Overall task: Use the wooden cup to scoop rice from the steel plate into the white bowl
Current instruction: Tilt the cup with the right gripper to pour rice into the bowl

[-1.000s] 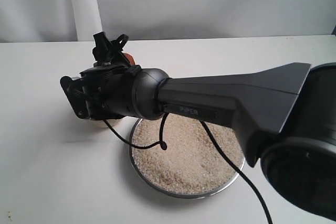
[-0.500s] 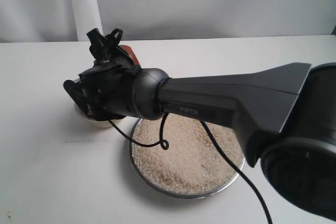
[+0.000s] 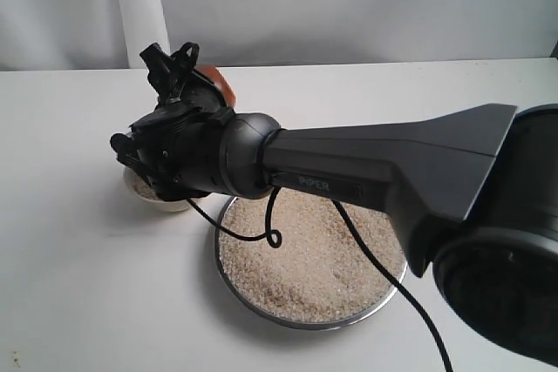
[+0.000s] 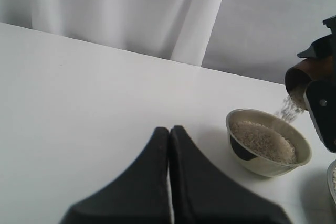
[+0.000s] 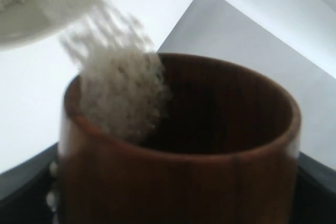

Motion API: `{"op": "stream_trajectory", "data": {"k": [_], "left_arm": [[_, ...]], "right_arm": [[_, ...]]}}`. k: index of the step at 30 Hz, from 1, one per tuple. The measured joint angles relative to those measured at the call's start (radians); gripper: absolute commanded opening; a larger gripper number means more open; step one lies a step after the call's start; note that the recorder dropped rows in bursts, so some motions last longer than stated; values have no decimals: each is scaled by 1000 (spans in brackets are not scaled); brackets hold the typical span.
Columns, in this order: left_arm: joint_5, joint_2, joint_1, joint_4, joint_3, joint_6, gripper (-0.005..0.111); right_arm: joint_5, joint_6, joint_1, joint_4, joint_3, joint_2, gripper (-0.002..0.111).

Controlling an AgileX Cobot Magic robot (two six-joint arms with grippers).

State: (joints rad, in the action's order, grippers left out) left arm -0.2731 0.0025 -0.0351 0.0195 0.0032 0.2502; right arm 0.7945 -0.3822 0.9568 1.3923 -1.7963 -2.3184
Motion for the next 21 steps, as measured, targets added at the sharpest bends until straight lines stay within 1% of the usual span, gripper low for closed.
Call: {"op": "stream_trajectory", "data": {"k": [5, 11, 21], "left_arm": [[0, 0, 0, 0, 0, 0, 0], [0, 0, 0, 0, 0, 0, 0], [0, 0, 0, 0, 0, 0, 0]], "right_arm": [[0, 3, 0, 64, 0, 0, 0], [0, 64, 0, 157, 0, 0, 0], [-30, 67, 10, 206, 0, 0, 0]]}}
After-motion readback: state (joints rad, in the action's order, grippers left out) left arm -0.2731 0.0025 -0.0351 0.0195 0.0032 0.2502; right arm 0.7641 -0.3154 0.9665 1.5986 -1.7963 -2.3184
